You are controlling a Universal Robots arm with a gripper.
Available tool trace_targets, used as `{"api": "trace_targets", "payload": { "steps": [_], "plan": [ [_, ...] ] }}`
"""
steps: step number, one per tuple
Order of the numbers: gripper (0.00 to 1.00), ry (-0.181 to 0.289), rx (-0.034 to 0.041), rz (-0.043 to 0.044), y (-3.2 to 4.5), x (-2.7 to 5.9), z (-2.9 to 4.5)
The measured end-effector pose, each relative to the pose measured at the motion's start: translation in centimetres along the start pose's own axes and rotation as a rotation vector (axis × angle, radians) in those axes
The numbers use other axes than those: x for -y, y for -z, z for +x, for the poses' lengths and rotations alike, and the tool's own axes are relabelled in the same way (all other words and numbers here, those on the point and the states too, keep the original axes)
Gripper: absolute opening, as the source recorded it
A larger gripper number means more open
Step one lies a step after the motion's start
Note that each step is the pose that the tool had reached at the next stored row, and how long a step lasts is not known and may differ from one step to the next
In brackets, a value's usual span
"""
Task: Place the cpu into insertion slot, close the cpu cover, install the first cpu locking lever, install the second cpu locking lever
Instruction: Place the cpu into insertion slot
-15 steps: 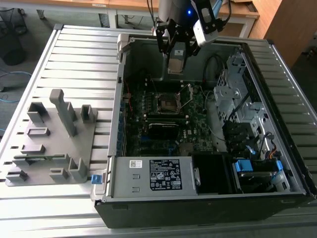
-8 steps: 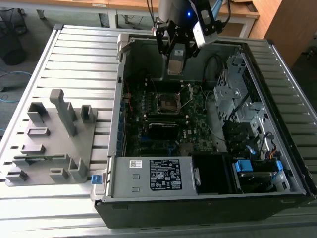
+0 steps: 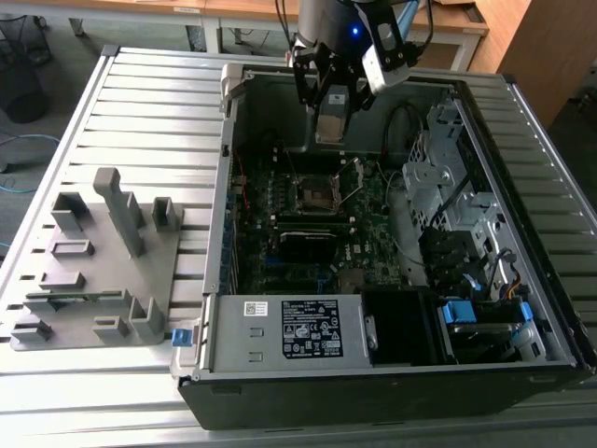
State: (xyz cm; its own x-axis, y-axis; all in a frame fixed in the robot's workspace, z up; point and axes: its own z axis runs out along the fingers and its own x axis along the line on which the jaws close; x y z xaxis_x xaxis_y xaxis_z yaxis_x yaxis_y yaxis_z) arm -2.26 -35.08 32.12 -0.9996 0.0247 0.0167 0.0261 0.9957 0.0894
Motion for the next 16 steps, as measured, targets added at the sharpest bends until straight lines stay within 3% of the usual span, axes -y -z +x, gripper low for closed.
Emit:
{"api": "trace_targets", "payload": {
  "steps": [16],
  "plan": [
    [0.54,0.000,-0.0001,0.0002,-0.39,0.04,-0.01]
  ]
}}
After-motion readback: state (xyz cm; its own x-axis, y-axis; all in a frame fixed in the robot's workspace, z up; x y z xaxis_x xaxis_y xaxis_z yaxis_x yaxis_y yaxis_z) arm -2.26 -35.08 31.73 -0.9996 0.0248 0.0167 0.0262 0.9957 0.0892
